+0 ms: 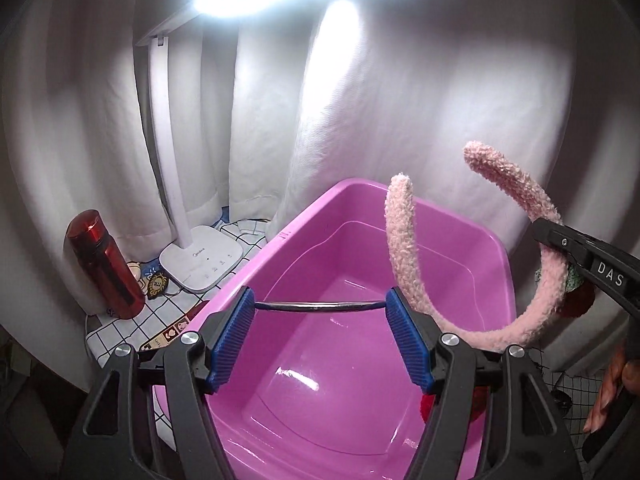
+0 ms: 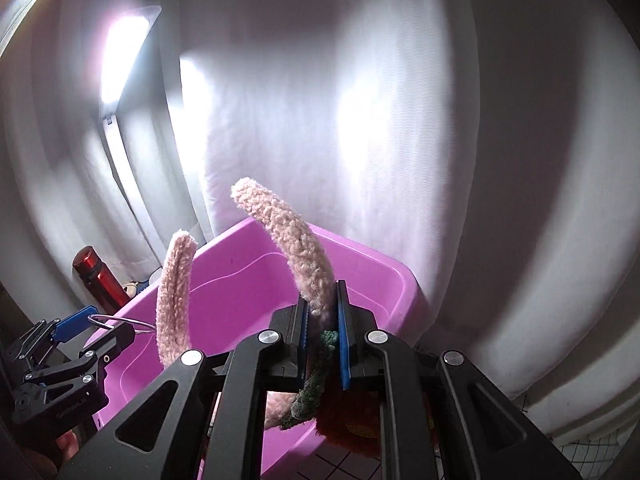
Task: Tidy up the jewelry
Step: 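Lift the pink headband with the right gripper and carry it over the pink tub, then open the right gripper to drop the headband into the tub, then reach the right gripper to the plush sloth keychain and grasp it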
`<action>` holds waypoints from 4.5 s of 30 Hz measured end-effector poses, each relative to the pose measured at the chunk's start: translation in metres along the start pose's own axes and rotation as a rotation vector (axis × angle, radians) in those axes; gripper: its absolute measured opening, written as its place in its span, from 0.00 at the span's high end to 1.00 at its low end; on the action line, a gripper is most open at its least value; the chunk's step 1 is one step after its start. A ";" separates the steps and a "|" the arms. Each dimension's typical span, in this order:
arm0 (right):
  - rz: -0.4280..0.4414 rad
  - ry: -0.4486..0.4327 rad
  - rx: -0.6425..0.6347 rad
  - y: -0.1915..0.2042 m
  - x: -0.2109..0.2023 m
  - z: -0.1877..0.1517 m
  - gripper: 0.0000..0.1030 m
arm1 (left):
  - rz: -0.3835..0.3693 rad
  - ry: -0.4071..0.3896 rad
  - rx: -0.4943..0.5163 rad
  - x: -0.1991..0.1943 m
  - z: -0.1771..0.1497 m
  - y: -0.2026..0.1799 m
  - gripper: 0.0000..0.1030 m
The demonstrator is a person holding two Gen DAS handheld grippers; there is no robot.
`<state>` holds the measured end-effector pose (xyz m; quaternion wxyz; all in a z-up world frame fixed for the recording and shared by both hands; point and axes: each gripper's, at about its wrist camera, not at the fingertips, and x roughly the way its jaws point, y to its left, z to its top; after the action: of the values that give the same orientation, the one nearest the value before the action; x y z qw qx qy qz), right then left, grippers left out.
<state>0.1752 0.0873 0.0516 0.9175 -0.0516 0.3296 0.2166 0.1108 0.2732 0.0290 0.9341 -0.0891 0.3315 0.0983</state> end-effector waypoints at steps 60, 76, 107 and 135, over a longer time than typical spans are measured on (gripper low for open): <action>-0.128 0.073 0.082 -0.052 -0.053 -0.072 0.38 | -0.019 0.125 0.019 -0.023 -0.038 -0.024 0.18; -0.317 0.087 0.295 -0.149 -0.167 -0.161 0.38 | -0.236 0.092 0.203 -0.080 -0.076 -0.118 0.11; -0.313 0.323 0.605 -0.129 -0.168 -0.357 0.38 | -0.372 0.412 0.501 -0.005 -0.229 -0.177 0.08; -0.345 0.382 0.588 -0.120 -0.116 -0.373 0.34 | -0.402 0.503 0.533 0.043 -0.273 -0.192 0.08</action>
<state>-0.0700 -0.1520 -0.1717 0.8382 0.1195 0.5290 -0.0582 0.0254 0.0296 -0.1876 0.8150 0.0718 0.5390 -0.2003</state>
